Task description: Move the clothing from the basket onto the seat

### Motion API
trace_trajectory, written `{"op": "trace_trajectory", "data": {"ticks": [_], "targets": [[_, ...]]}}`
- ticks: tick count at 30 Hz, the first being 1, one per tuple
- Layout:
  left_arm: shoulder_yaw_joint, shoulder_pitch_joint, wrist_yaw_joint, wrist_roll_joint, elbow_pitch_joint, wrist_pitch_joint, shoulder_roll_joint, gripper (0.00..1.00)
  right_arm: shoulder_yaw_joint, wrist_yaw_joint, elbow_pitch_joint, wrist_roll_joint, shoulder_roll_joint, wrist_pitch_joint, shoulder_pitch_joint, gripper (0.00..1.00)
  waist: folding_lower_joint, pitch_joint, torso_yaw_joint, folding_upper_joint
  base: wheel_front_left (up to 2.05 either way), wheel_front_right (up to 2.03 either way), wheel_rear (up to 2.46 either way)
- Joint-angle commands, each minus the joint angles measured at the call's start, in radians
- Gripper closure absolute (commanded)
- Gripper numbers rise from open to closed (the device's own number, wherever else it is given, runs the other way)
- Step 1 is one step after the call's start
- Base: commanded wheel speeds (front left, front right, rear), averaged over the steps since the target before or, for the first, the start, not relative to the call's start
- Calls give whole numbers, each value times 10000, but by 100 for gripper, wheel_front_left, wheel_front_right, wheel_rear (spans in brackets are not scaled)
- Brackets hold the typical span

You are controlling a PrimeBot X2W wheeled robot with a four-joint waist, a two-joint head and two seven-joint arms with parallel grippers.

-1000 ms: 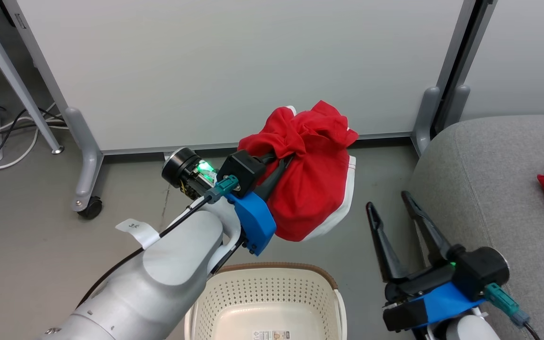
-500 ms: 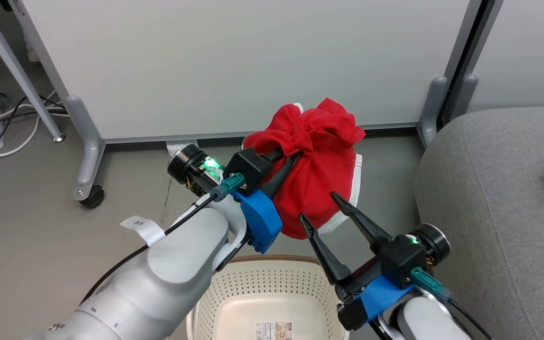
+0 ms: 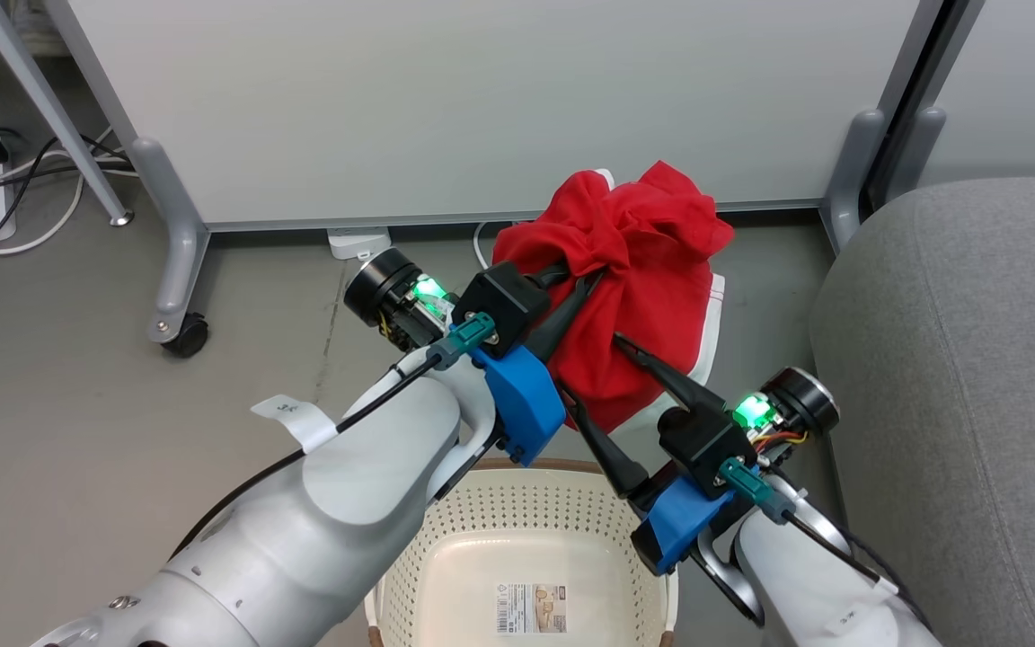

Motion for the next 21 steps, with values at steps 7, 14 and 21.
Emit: {"op": "trace_trajectory", "data": {"ticks": [7,14,21], "targets": [[-24,-326,2,21,-63,-75,-165,100,-308,3,486,-636,66,-1,-655,0,-1,205,165,0,0,0,0],[-64,-380,-57,2,2,-95,-301,100,-381,2,1005,-367,66,-1,-981,100,-1,269,242,0,0,0,0],[-37,-417,-58,2,80,-118,-336,100,-402,3,1156,-168,68,-1,-1079,100,-1,274,240,0,0,0,0]]}}
